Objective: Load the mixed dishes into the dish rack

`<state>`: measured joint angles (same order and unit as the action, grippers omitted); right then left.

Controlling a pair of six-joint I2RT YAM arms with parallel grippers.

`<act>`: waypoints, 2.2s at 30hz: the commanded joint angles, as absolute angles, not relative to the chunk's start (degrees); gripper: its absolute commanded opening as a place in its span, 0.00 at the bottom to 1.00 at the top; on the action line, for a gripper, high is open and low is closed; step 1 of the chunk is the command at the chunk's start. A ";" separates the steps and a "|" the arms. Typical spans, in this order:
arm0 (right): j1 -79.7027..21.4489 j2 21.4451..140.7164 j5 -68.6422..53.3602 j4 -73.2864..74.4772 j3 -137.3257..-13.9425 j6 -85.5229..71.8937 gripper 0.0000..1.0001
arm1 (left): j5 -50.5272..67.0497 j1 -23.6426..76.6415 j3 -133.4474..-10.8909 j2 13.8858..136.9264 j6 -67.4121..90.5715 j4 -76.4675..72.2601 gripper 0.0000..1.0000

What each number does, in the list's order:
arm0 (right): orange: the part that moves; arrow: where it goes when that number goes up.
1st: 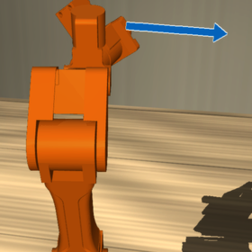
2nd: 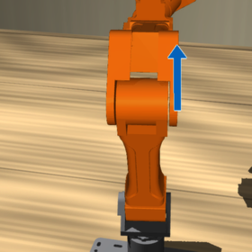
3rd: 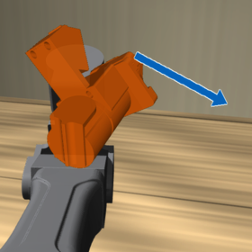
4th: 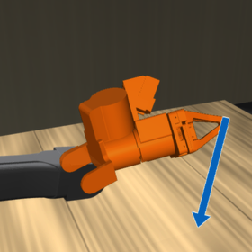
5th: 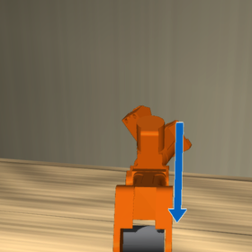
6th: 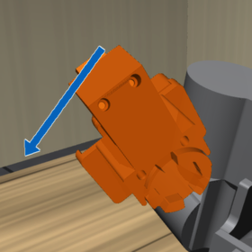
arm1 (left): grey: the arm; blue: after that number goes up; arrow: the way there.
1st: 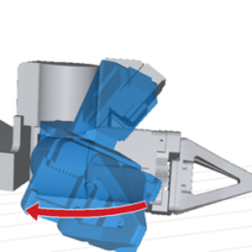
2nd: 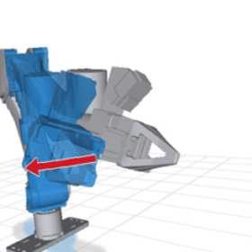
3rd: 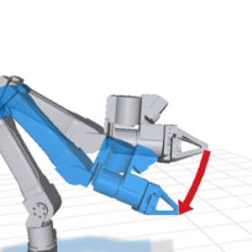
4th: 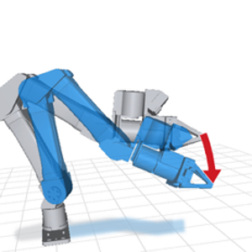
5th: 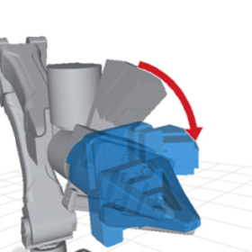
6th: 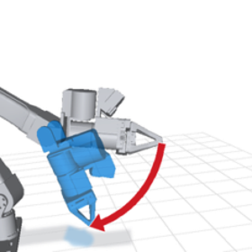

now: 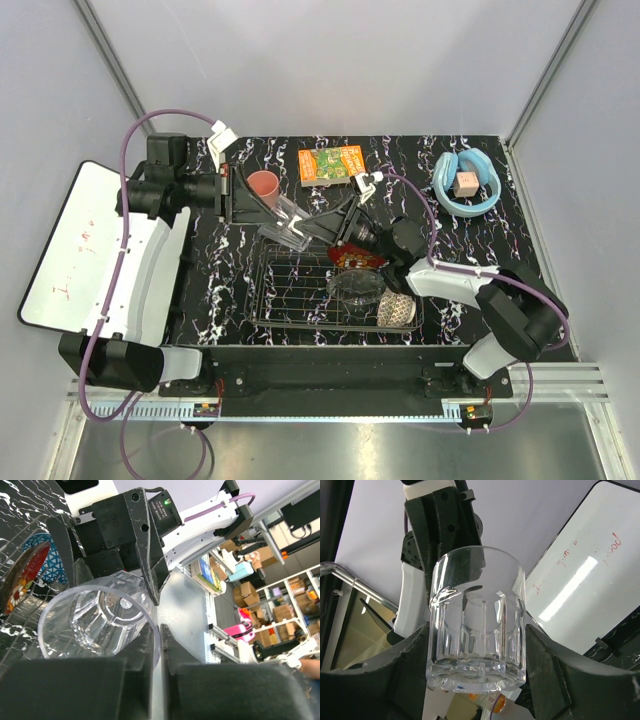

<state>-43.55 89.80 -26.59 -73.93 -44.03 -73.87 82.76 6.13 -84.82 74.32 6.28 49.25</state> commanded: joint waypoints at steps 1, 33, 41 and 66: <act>-43.16 85.79 -26.29 -71.99 -41.06 -71.81 0.20 | 89.56 4.84 -85.26 73.30 6.24 45.88 0.32; -56.86 111.26 12.30 60.47 -110.65 -11.96 0.00 | 43.15 -6.58 -80.24 64.87 -7.03 53.00 0.99; -57.13 117.15 11.61 60.91 -115.48 -9.85 0.00 | 47.45 -13.27 -78.93 65.04 -7.12 53.35 0.99; -57.04 132.89 12.65 63.19 -127.26 -5.98 0.16 | 54.67 -21.71 -76.03 66.62 -12.13 55.19 0.99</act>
